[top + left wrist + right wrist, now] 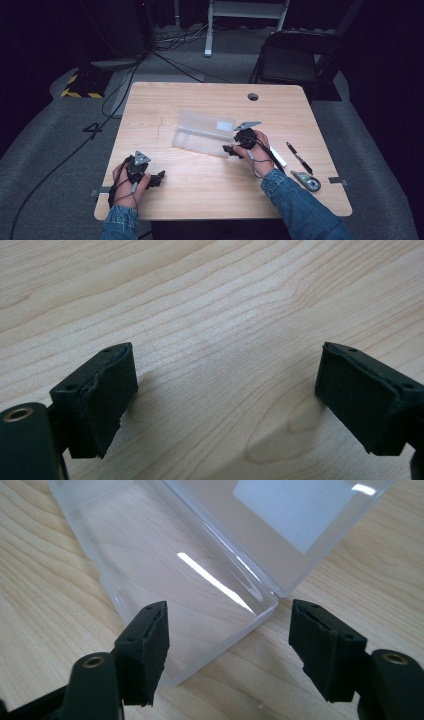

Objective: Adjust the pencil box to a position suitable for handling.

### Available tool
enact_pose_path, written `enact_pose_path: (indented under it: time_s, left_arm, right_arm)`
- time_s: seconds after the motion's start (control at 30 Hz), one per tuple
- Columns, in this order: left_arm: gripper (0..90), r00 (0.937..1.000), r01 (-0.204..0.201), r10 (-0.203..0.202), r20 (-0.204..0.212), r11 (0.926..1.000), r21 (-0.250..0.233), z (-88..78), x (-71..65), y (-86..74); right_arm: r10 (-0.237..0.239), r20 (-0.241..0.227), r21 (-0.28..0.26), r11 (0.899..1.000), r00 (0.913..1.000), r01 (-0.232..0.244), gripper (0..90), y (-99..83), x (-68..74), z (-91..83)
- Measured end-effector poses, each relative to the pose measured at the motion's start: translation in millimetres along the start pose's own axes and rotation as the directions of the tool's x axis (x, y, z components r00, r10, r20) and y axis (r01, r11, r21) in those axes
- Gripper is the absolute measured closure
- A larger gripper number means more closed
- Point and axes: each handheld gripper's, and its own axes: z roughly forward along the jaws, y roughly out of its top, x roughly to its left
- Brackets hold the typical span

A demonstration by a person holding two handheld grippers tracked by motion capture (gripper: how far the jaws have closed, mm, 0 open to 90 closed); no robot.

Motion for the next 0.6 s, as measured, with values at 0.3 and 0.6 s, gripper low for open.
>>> enact_pose_path:
  time_s: [0.3, 0.6]
  left_arm:
    - [10.4, 1.0000, 0.000, 0.000, 0.000, 1.0000, 0.000, 0.0, 0.0, 0.0]
    - [10.3, 1.0000, 0.009, -0.009, -0.004, 1.0000, -0.001, 0.1, 0.1, 0.0]
  right_arm:
    - [-0.028, 0.013, 0.053, 0.998, 0.9995, 0.028, 38.1, 2.8, 3.4, 7.2]
    - [-0.048, 0.017, 0.071, 0.996, 0.9987, 0.046, 39.1, -0.1, 3.3, 8.9]
